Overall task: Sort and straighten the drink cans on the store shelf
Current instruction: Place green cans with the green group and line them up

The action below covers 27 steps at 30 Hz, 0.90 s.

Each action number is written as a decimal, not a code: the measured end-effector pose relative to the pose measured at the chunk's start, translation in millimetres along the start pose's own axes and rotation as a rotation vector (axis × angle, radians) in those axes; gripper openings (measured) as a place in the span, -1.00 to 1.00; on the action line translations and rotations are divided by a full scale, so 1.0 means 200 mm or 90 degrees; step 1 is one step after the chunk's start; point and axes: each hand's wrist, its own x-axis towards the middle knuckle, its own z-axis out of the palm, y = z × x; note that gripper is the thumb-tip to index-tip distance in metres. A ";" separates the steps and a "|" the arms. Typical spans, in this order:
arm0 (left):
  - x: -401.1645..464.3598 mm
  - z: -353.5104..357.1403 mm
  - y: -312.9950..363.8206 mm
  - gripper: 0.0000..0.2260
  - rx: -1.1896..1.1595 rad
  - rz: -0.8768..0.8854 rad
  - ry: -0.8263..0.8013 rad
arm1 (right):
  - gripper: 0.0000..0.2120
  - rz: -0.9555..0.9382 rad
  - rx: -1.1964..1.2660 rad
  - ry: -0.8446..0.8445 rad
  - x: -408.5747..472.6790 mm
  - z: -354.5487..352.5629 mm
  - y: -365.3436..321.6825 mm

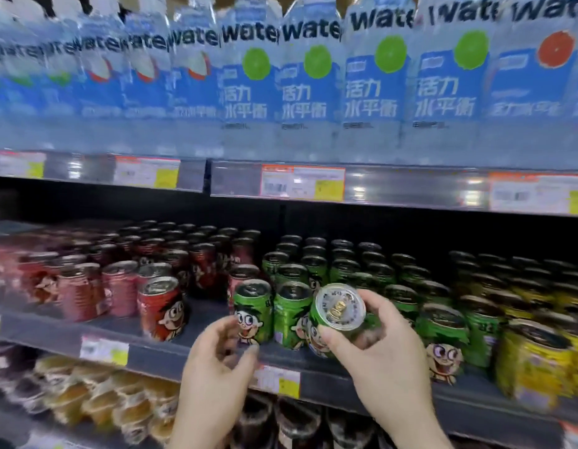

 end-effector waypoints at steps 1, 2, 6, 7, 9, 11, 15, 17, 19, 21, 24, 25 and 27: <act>0.04 -0.05 -0.02 -0.63 -0.004 0.004 -0.019 | -0.49 0.009 -0.041 0.024 0.00 0.05 0.00; 0.07 -0.09 -0.03 -0.64 -0.006 0.009 -0.038 | -0.46 0.014 -0.080 0.046 -0.01 0.10 0.00; 0.18 -0.18 -0.08 -0.60 0.024 0.037 -0.072 | -0.32 0.073 -0.191 0.087 0.00 0.24 -0.03; 0.21 -0.19 -0.10 -0.58 0.030 0.042 -0.076 | -0.31 0.087 -0.203 0.090 0.00 0.27 -0.02; 0.25 -0.20 -0.12 -0.56 0.024 0.040 -0.093 | -0.30 0.107 -0.222 0.089 0.01 0.31 0.01; 0.29 -0.20 -0.13 -0.53 0.011 0.030 -0.115 | -0.30 0.110 -0.252 0.081 0.02 0.32 0.05; 0.34 -0.16 -0.14 -0.41 0.002 0.016 -0.157 | -0.43 0.084 -0.269 0.096 0.00 0.33 0.06; 0.36 -0.13 -0.14 -0.39 0.015 0.009 -0.181 | -0.46 0.072 -0.239 0.112 -0.02 0.35 0.05; 0.38 -0.10 -0.15 -0.41 0.050 0.021 -0.187 | -0.44 0.061 -0.202 0.122 -0.03 0.37 0.07; 0.41 -0.08 -0.16 -0.47 0.078 0.030 -0.179 | -0.39 0.051 -0.159 0.127 -0.02 0.39 0.08; 0.46 -0.09 -0.16 -0.45 0.093 0.017 -0.218 | -0.35 0.028 -0.108 0.137 -0.03 0.41 0.11; 0.47 -0.11 -0.16 -0.45 0.096 0.019 -0.230 | -0.34 0.013 -0.090 0.147 -0.04 0.43 0.12; 0.49 -0.15 -0.12 -0.51 0.093 0.042 -0.210 | -0.30 -0.029 -0.056 0.191 -0.07 0.46 0.14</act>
